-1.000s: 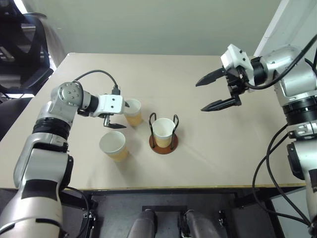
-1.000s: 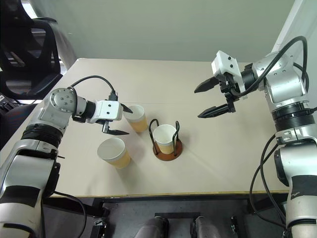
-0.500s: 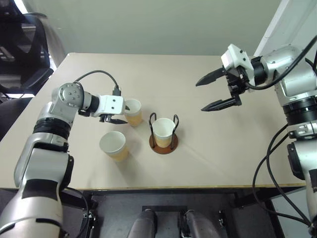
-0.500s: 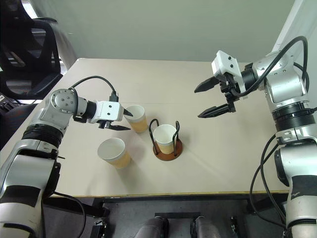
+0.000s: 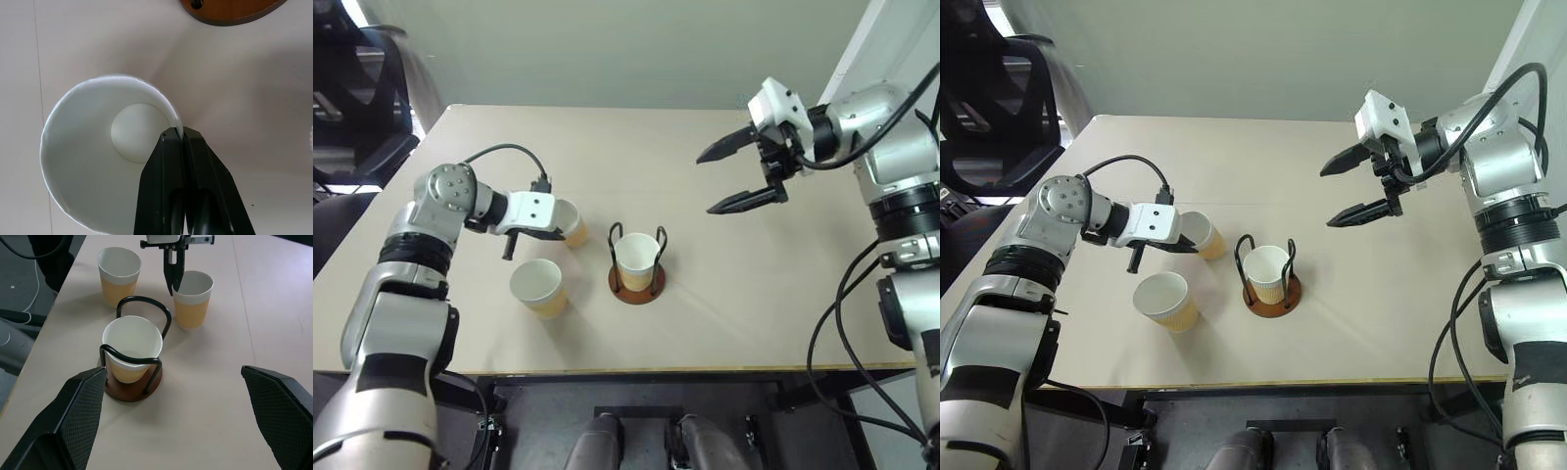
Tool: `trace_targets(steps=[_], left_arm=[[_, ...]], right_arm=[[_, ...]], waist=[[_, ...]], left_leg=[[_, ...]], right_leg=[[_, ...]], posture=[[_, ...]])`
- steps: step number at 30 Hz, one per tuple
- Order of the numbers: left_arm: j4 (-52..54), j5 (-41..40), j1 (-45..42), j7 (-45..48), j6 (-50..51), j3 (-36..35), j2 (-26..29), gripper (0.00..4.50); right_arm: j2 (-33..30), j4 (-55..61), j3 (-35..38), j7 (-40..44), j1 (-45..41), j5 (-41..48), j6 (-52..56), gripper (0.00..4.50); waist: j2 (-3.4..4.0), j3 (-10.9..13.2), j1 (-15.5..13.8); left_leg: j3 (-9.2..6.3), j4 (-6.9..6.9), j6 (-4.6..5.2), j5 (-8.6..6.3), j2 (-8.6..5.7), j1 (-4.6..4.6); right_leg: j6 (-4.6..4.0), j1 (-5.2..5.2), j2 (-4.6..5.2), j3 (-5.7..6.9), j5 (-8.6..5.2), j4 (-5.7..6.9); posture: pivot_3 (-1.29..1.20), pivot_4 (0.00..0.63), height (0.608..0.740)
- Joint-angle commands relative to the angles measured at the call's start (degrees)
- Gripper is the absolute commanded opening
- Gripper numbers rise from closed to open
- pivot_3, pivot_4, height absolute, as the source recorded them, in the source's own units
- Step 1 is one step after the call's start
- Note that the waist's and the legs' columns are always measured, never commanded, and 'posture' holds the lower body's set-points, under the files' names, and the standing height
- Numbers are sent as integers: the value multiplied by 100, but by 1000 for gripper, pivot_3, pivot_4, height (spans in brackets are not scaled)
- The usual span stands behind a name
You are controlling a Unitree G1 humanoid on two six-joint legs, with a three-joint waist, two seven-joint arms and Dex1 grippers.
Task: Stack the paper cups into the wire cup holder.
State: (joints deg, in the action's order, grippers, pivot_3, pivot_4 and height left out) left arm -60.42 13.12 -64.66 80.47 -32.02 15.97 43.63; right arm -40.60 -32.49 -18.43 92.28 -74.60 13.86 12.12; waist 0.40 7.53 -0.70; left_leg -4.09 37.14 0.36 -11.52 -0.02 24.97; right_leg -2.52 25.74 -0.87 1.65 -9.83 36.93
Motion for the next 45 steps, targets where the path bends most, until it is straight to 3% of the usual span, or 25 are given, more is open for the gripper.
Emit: trace_targets(steps=[1, 13, 27, 35, 45], left_arm=[[183, -91, -128, 112, 34, -81, 68, 8], [415, -257, -221, 441, 319, -190, 222, 8], [1403, -773, -587, 1191, 1213, -349, 570, 8], [2250, -1536, -889, 1203, 2087, 93, 694, 8], [3366, -2733, -1188, 1203, 2993, 761, 981, 8]], right_arm=[[-24, 9, 214, 22, -170, 66, -68, 4500], [-15, -46, 279, 22, -283, 100, -25, 4500], [-11, -199, 174, 22, -228, -12, -272, 4500], [-158, -471, 11, 22, -329, 167, -407, 4500], [-941, -200, -612, 22, -337, 1222, -265, 4500]], waist=[[0, 0, 0], [0, 0, 2], [0, 0, 2], [1, 1, 5], [1, 1, -5]], left_leg=[[0, 0, 0, 0, 0, 0], [0, 1, 0, 0, 0, 0], [-1, 1, 2, 1, 0, 3], [0, 0, 4, -1, 0, 3], [1, 0, 5, 0, 1, 7]], right_leg=[[0, 0, 0, 0, 0, 0], [0, 0, 0, 0, 0, 0], [-2, 1, 0, 0, -1, -1], [-2, 1, 1, 0, -1, -3], [-1, 1, 1, 0, -1, -7]], posture=[[0, 150, 740], [0, 150, 740], [0, 150, 740], [0, 150, 740], [0, 150, 740]])
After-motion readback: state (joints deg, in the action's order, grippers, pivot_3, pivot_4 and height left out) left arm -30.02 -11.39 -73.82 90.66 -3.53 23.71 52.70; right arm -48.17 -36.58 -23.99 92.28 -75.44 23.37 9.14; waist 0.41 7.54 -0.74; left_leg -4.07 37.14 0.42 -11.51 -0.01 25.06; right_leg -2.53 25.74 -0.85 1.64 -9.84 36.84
